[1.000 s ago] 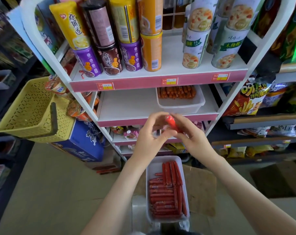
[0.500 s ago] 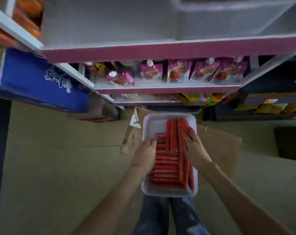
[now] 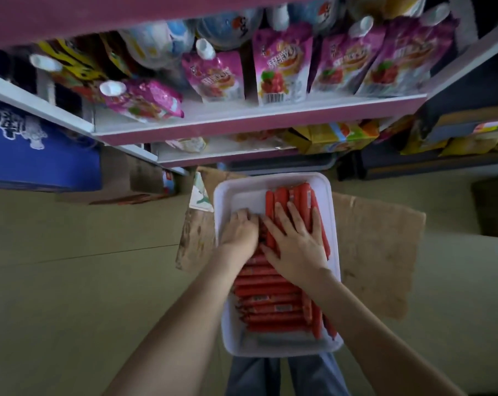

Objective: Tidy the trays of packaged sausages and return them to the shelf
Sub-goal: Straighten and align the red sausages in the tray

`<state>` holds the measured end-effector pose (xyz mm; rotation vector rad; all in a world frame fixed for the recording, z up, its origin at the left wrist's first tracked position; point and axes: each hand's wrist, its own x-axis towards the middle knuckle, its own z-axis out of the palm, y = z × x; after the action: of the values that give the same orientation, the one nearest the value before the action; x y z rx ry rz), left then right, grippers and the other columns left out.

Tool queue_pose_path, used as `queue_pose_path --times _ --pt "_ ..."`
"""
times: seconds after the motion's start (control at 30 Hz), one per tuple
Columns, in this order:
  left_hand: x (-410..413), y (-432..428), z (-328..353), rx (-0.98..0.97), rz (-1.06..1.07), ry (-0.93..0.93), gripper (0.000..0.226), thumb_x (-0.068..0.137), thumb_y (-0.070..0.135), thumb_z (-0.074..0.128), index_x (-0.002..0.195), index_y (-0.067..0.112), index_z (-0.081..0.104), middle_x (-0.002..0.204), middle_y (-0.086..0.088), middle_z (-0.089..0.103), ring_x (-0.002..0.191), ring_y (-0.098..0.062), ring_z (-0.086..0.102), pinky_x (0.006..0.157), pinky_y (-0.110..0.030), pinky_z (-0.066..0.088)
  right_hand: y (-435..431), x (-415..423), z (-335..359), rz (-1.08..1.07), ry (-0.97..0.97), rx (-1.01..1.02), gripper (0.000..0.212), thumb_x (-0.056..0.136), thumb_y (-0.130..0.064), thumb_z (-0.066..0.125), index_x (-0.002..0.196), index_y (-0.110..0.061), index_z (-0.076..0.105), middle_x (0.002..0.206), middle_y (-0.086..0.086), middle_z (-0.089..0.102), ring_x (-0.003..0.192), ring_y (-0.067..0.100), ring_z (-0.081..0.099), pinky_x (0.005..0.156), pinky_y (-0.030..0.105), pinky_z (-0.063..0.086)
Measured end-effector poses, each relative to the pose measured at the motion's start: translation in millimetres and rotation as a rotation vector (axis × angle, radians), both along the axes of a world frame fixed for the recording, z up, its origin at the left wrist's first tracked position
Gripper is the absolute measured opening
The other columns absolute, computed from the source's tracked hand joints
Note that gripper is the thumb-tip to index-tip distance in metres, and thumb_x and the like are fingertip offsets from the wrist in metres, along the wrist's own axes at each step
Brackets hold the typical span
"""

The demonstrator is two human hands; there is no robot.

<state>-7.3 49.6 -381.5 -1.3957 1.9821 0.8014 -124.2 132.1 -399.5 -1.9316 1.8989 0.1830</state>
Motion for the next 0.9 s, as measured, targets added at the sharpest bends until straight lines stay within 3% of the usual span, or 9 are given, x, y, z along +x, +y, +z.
queue_pose_path --times 0.2,0.3,0.47,0.57,0.63,0.7,0.77,0.83,0.9 --pt "0 13 50 -0.1 0.078 -0.111 0.037 0.096 0.002 0.036 0.132 0.005 0.042 0.13 -0.014 0.047 0.118 -0.03 0.049 0.09 -0.037 0.044 -4 -6 12 -0.083 -0.075 -0.026 0.06 0.084 -0.05 0.037 0.14 -0.028 0.044 0.15 0.005 0.039 0.142 0.023 0.029 0.115 0.052 -0.001" --pt "27 23 78 -0.261 0.188 -0.094 0.024 0.099 0.01 0.04 0.121 0.005 0.049 0.113 -0.011 0.059 0.102 -0.027 0.059 0.074 -0.032 0.043 -4 -10 13 -0.013 -0.037 0.007 0.063 0.087 -0.048 0.032 0.145 -0.025 0.038 0.155 0.004 0.03 0.145 0.022 0.021 0.115 0.05 -0.006" --pt "73 27 116 -0.441 0.514 0.357 0.017 0.091 0.023 0.061 0.101 0.009 0.062 0.08 0.002 0.063 0.069 -0.013 0.057 0.054 -0.016 0.033 -11 -7 20 0.047 -0.06 0.129 0.064 0.097 -0.044 0.034 0.153 -0.032 0.004 0.161 -0.003 -0.006 0.147 0.02 -0.011 0.114 0.05 -0.017" --pt "78 26 130 -0.402 0.757 0.56 0.011 0.089 0.02 0.064 0.1 0.015 0.063 0.083 0.014 0.062 0.072 0.002 0.057 0.06 -0.001 0.038 -18 -9 29 0.054 -0.058 0.197 0.066 0.098 -0.047 0.031 0.152 -0.032 -0.004 0.16 -0.002 -0.014 0.146 0.022 -0.019 0.114 0.048 -0.019" --pt "76 21 143 -0.321 0.951 0.69 0.01 0.091 0.018 0.062 0.099 0.022 0.06 0.089 0.016 0.064 0.08 0.005 0.06 0.069 -0.002 0.041 -22 -13 44 0.034 -0.108 0.189 0.07 0.098 -0.047 0.036 0.152 -0.03 -0.006 0.161 0.001 -0.012 0.146 0.022 -0.019 0.114 0.046 -0.018" --pt "71 15 163 -0.258 1.085 0.818 0.012 0.091 0.017 0.061 0.101 0.024 0.058 0.093 0.01 0.067 0.085 -0.001 0.065 0.077 -0.012 0.049 -28 -18 75 -0.013 -0.278 0.178 0.074 0.097 -0.041 0.046 0.152 -0.027 -0.003 0.161 0.002 -0.003 0.147 0.017 -0.011 0.116 0.04 -0.011" --pt "64 8 192 -0.185 1.197 0.947 0.014 0.092 0.013 0.06 0.104 0.017 0.055 0.089 0.004 0.068 0.082 -0.005 0.069 0.075 -0.019 0.054 -36 -22 124 -0.193 -0.607 0.24 0.074 0.096 -0.032 0.054 0.152 -0.03 0.007 0.156 -0.003 0.021 0.142 0.008 0.015 0.116 0.033 0.011" --pt "55 0 228 -0.093 1.301 1.074 0.015 0.092 0.009 0.059 0.105 0.008 0.052 0.087 -0.004 0.068 0.076 -0.008 0.07 0.068 -0.018 0.054 -42 -29 184 -0.411 -0.893 0.176 0.061 0.094 -0.022 0.058 0.145 -0.036 0.028 0.128 -0.013 0.055 0.116 -0.001 0.051 0.101 0.028 0.041" --pt "45 -7 266 -0.038 1.32 1.113 0.014 0.092 0.009 0.058 0.104 0.005 0.051 0.088 -0.011 0.068 0.071 -0.006 0.069 0.063 -0.016 0.053 -44 -39 250 -0.515 -0.975 -0.041 0.036 0.095 -0.011 0.055 0.125 -0.031 0.051 0.094 -0.014 0.066 0.085 -0.004 0.061 0.08 0.024 0.049"
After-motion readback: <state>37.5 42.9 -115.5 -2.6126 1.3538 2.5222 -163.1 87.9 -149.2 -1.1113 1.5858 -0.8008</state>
